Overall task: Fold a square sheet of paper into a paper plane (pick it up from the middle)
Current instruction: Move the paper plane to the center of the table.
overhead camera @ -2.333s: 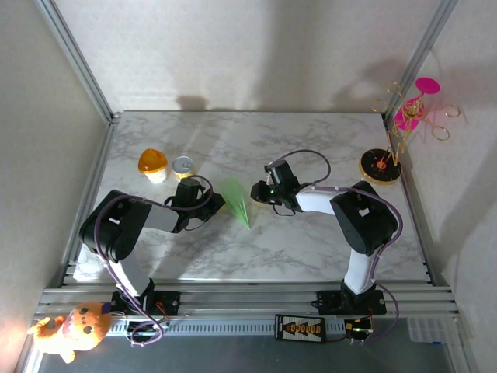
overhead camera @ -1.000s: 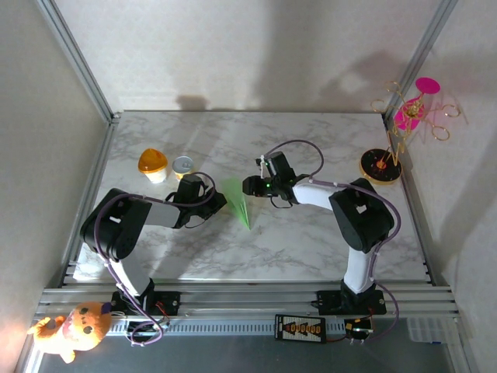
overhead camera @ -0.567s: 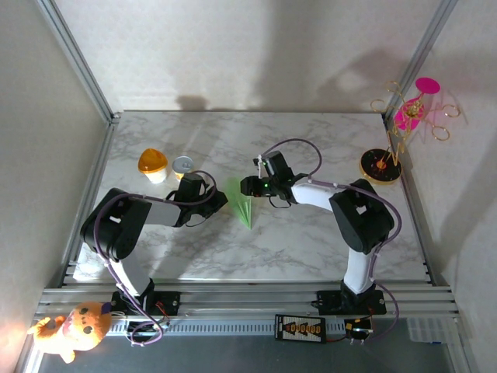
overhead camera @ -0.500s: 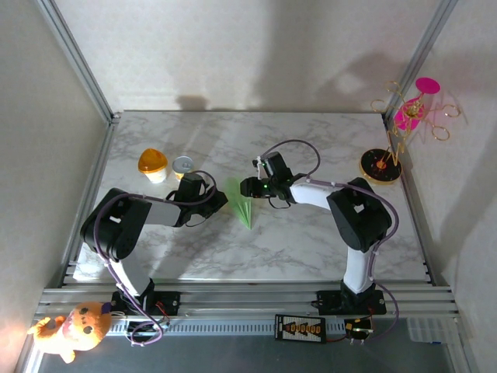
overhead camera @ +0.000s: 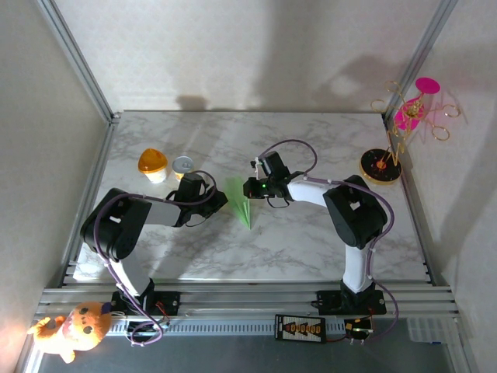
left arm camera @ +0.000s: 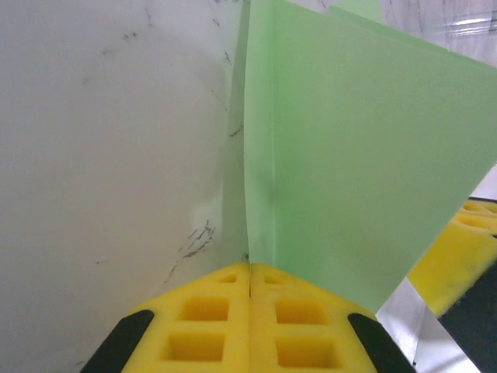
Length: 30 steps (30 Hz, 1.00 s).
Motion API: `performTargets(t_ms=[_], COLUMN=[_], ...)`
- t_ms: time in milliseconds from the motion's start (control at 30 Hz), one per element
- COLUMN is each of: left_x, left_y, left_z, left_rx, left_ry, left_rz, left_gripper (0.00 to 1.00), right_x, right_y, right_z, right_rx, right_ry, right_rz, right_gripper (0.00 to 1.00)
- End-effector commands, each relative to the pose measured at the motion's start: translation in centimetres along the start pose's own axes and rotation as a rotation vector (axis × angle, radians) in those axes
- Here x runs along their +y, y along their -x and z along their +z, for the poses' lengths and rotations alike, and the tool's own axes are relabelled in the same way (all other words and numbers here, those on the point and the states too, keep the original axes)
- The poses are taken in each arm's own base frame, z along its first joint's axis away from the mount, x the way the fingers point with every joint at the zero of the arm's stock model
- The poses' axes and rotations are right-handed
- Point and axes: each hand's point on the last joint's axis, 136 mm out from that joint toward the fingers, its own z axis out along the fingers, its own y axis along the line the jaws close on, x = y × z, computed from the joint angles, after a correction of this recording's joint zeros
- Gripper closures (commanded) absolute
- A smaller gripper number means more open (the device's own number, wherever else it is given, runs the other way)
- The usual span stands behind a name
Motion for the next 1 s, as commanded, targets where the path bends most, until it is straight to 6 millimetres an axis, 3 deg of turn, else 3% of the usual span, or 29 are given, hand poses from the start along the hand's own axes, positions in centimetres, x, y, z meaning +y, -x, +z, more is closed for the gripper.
performTargets(t_ms=[0,233,467,700,967], left_x=[-0.3,0.6,1.4,-0.1,-2.0], left_y=[0.2,0.8,0.5,0.7,-1.8], left_z=[-0.2,-1.5,-1.7,-3.2,-4.8], left_rx=[-0.014,-0.076,-0.087,-0.1,-0.07], left_ry=[0.007,0.013,0.016,0.006,-0.03], left_rz=[0.013,-0.029,-0.069,-0.042,-0.013], left_gripper=[1.0,1.0,0.97,0.73,0.72], right_x=[-0.5,-1.6,-2.1,-1.7,-1.6], right_y=[-0.4,0.1,-0.6,-0.9,-0.9], right_z=[0.3,-1.5,-1.6,-1.3,-1.1], right_rx=[0.014,-0.083,-0.103,-0.087,-0.078], right_ry=[-0.008,-0.028,-0.007,0.017,0.025], right_rz=[0.028,0.095,0.154,0.156,0.154], right_gripper=[0.97,1.0,0.98,0.98,0.97])
